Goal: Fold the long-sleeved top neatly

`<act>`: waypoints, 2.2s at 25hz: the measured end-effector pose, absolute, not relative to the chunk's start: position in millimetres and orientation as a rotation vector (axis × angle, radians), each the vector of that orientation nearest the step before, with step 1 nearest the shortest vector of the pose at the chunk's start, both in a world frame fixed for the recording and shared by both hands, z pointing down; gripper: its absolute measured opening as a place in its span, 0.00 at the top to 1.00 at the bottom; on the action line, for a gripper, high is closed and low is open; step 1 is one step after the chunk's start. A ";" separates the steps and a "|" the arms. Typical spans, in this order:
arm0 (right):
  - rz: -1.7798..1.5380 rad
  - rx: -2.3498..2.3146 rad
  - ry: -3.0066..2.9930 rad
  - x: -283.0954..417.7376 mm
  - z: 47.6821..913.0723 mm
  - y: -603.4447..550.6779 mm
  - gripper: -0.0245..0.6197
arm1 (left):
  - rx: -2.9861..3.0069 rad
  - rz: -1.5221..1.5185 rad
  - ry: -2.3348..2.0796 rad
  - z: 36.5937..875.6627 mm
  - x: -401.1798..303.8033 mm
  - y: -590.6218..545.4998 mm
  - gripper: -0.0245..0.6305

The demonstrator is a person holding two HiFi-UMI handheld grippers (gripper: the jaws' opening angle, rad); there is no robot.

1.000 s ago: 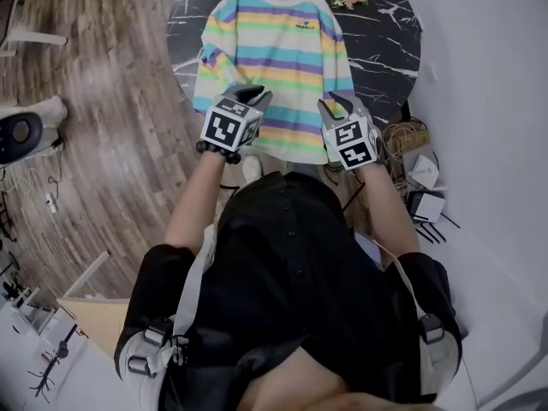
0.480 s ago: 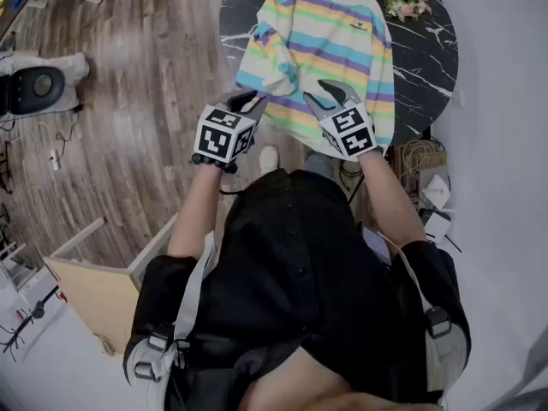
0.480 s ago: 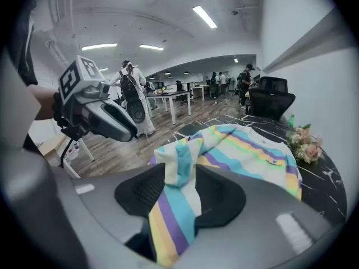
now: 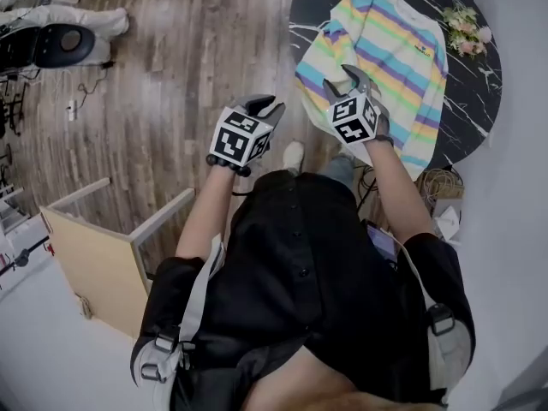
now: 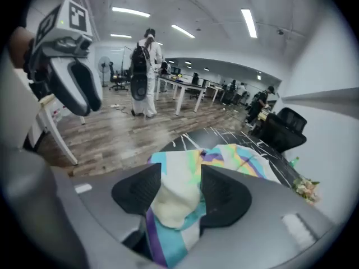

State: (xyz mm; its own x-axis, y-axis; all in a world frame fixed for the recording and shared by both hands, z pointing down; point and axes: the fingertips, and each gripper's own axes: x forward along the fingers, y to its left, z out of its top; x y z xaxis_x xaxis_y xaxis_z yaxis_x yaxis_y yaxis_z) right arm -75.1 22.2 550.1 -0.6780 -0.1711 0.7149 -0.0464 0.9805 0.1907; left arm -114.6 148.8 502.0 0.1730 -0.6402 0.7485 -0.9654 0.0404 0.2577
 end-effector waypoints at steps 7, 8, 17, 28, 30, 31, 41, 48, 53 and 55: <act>0.083 0.450 -2.138 -47.0 589.9 -15.8 0.63 | 1.646 0.519 -1.521 515.8 -130.7 167.4 0.81; 0.126 0.472 -2.128 -39.8 591.8 -18.6 0.64 | 1.651 0.521 -1.509 517.9 -129.3 166.5 0.81; 0.253 0.632 -2.063 32.9 601.3 -50.3 0.64 | 1.756 0.563 -1.386 526.5 -98.7 132.0 0.81; 0.407 0.950 -2.114 87.9 589.1 -82.9 0.90 | 1.802 0.601 -1.316 533.0 -82.7 106.9 0.81; 0.411 0.983 -2.149 88.6 581.2 -86.3 0.90 | 1.811 0.600 -1.308 533.4 -80.7 102.1 0.81; 0.431 0.989 -2.176 87.5 576.9 -87.0 0.90 | 1.817 0.600 -1.304 533.3 -79.3 99.7 0.82; 0.764 0.834 -2.250 56.1 585.6 -57.1 0.61 | 1.855 0.634 -1.254 535.4 -66.5 95.0 0.82; 0.635 0.814 -2.220 58.9 590.4 -56.9 0.88 | 1.853 0.654 -1.229 541.6 -65.0 95.8 0.82; 0.471 0.899 -2.289 75.8 552.2 -65.4 0.88 | 1.885 0.663 -1.185 545.5 -50.7 81.9 0.82; 0.503 0.965 -2.287 91.8 544.7 -73.0 0.88 | 1.902 0.665 -1.170 546.9 -43.1 71.8 0.82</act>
